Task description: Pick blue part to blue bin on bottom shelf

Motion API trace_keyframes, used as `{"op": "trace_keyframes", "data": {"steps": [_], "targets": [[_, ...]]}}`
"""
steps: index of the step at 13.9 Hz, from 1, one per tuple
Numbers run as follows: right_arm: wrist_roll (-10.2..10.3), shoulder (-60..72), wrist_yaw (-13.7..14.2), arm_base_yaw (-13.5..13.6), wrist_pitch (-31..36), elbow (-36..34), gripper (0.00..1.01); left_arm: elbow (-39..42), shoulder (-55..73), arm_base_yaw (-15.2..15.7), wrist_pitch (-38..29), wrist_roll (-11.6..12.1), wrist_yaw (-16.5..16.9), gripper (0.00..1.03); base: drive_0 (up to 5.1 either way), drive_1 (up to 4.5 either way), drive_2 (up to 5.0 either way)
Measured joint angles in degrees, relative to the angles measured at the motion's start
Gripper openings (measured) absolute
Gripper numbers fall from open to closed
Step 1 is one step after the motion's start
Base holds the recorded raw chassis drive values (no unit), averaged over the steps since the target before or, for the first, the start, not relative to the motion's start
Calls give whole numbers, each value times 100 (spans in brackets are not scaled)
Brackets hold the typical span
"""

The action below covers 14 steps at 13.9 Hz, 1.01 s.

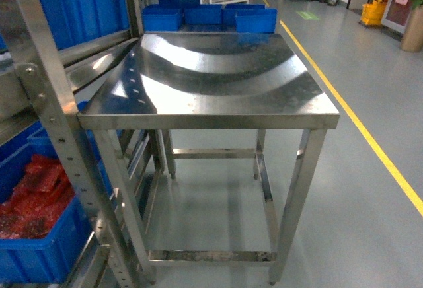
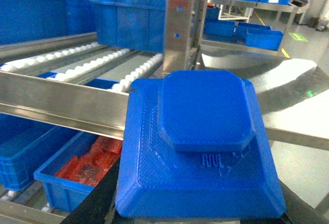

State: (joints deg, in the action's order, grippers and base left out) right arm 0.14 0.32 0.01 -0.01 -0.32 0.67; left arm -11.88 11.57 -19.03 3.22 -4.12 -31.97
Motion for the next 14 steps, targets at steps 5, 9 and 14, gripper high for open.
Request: {"op": "trace_keyframes", "data": {"steps": [5,9,14], "targets": [[0,0,4,0,9,0,98,0,0,0,7,0,2,43,0,0,0],[2,0,0,0,2,0,98,0,0,0,-7,0,2,43,0,0,0],[0,-2,0,0,2,0,98,0,0,0,-9,0,2,43,0,0,0]]}}
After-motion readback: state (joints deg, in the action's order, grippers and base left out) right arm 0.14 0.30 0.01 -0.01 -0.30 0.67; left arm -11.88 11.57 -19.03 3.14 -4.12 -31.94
